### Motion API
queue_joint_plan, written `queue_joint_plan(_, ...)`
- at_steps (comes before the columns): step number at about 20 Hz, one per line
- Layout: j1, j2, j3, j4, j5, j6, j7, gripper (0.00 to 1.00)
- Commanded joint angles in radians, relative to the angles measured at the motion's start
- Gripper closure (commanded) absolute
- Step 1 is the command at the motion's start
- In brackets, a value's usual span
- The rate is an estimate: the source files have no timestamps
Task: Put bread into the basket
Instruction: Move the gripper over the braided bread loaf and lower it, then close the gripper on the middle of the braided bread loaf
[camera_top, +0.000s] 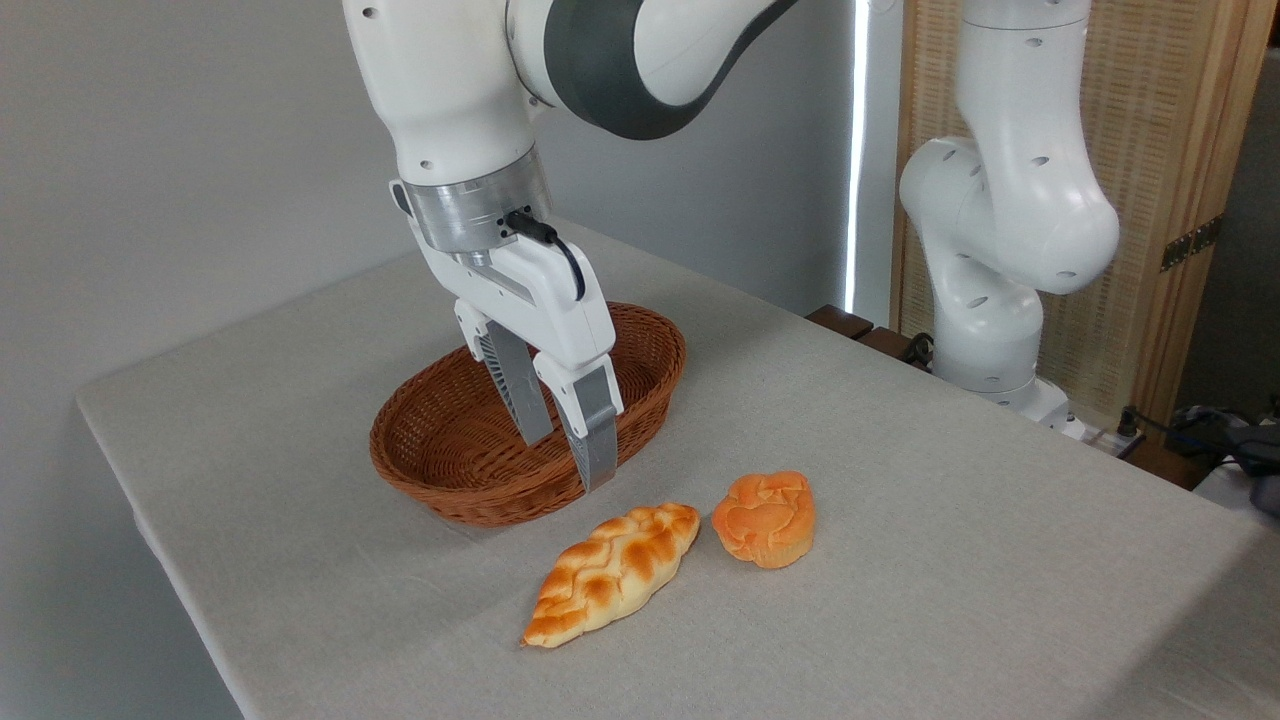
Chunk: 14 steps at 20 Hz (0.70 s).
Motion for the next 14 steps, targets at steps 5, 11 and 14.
queue_joint_plan(5,-0.002,-0.038,0.070,-0.145,0.016,0.220,0.038,0.00)
queue_joint_plan(11,-0.002,-0.039,0.072,-0.241,0.086,0.275,0.060,0.00)
queue_joint_plan(14,-0.005,-0.038,0.071,-0.249,0.073,0.309,0.055,0.00)
